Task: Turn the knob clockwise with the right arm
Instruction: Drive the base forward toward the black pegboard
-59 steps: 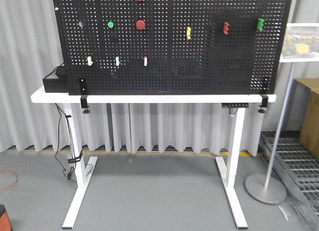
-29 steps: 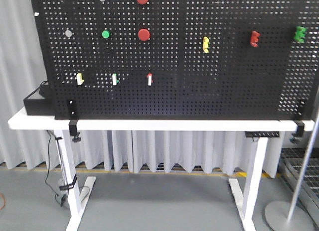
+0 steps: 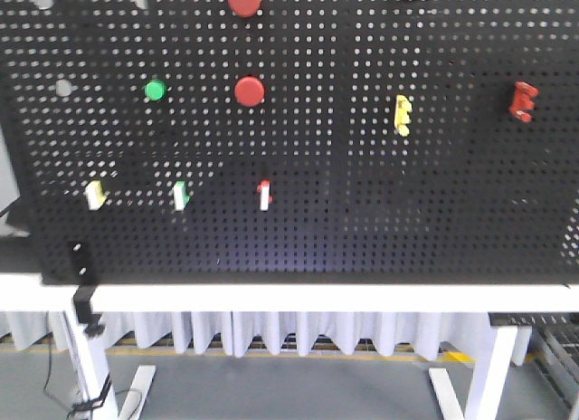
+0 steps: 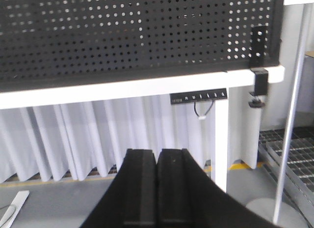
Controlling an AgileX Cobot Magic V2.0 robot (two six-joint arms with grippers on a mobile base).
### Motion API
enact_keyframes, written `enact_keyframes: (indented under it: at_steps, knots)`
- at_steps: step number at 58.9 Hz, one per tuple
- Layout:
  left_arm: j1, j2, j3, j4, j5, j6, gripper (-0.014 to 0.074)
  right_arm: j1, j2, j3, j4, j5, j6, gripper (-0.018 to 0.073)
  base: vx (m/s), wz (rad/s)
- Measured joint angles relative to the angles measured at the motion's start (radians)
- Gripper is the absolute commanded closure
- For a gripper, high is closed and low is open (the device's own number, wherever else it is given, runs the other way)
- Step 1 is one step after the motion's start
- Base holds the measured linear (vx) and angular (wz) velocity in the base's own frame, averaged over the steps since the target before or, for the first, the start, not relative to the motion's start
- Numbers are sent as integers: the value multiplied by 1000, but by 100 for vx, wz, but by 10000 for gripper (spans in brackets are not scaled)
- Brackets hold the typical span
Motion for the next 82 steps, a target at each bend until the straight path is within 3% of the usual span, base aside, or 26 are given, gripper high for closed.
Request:
enact_keyframes:
  at_steps: [42,82]
  knots:
    - [0,0,0,0,0,0,603,0,0,0,0,0,0,562,38,0]
    - [0,0,0,0,0,0,603,0,0,0,0,0,0,562,6,-3]
